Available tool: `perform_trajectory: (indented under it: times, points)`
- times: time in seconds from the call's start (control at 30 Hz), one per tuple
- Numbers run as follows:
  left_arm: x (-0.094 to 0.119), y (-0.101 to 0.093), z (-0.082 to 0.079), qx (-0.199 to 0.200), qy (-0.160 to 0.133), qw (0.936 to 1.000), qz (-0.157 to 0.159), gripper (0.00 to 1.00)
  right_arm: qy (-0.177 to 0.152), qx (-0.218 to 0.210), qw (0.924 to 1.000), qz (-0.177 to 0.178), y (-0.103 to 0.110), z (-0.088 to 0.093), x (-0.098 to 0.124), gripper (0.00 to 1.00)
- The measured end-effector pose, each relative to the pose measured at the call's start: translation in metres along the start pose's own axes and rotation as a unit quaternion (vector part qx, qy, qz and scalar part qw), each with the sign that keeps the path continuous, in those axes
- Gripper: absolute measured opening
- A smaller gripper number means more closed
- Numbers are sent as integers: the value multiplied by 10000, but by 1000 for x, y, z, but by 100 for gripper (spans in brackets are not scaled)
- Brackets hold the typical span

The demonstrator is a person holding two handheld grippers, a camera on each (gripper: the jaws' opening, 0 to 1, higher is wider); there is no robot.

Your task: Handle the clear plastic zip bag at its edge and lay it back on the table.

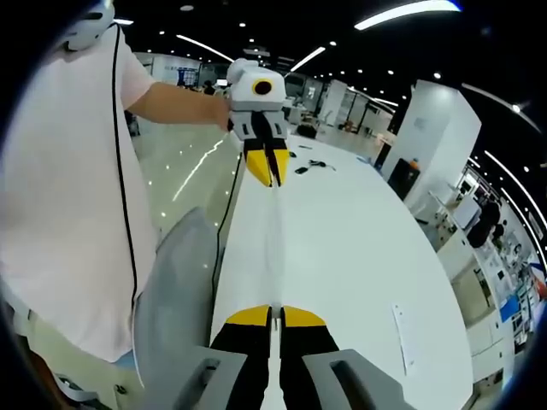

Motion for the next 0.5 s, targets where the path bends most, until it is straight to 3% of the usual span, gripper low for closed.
perform_trajectory:
  times: [0.5]
  points:
    - [4, -2, -5, -1, -65, 10000, 69, 0, -12, -60, 10000, 40, 0, 5, -1, 0]
Point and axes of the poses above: the point that each gripper's makers call its tool centre point, and the gripper's own axes: x roughly backward along the fingers, y roughly to its left, z roughly out of its underside, the point moved 3 cm from there along x, roughly backward along the fingers, and after that the axes turned 6 degrees about -y, right-handed, at the moved point
